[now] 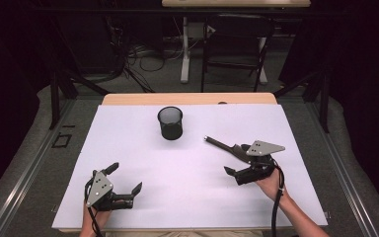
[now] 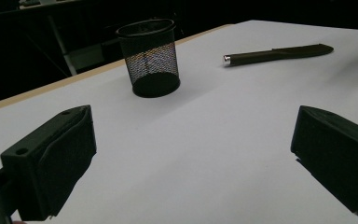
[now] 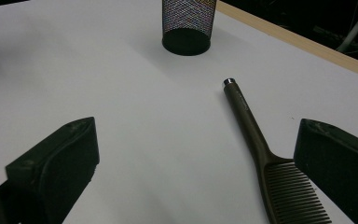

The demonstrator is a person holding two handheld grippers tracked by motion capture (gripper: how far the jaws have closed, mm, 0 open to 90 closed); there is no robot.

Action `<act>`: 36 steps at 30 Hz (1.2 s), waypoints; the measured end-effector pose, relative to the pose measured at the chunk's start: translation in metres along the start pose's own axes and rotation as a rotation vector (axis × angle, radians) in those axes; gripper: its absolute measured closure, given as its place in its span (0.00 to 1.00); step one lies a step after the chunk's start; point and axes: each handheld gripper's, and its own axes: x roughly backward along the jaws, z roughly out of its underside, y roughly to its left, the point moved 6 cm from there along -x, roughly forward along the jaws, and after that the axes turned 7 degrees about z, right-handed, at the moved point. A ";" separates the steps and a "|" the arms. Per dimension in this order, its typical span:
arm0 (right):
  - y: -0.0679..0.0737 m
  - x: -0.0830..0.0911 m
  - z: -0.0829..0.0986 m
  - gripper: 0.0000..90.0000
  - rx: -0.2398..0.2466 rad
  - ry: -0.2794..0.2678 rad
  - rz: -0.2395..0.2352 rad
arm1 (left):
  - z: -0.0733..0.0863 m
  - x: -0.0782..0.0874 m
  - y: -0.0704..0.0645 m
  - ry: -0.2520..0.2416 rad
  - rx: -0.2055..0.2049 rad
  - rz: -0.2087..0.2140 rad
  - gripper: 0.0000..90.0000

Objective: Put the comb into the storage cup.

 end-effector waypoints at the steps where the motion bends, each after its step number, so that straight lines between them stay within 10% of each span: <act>1: 0.000 -0.002 -0.001 0.00 0.001 0.002 0.000 | 0.000 0.000 0.000 0.002 -0.003 0.001 0.00; 36: -0.026 -0.053 -0.030 0.00 -0.038 0.023 0.003 | 0.002 -0.002 0.003 0.013 0.001 0.002 0.00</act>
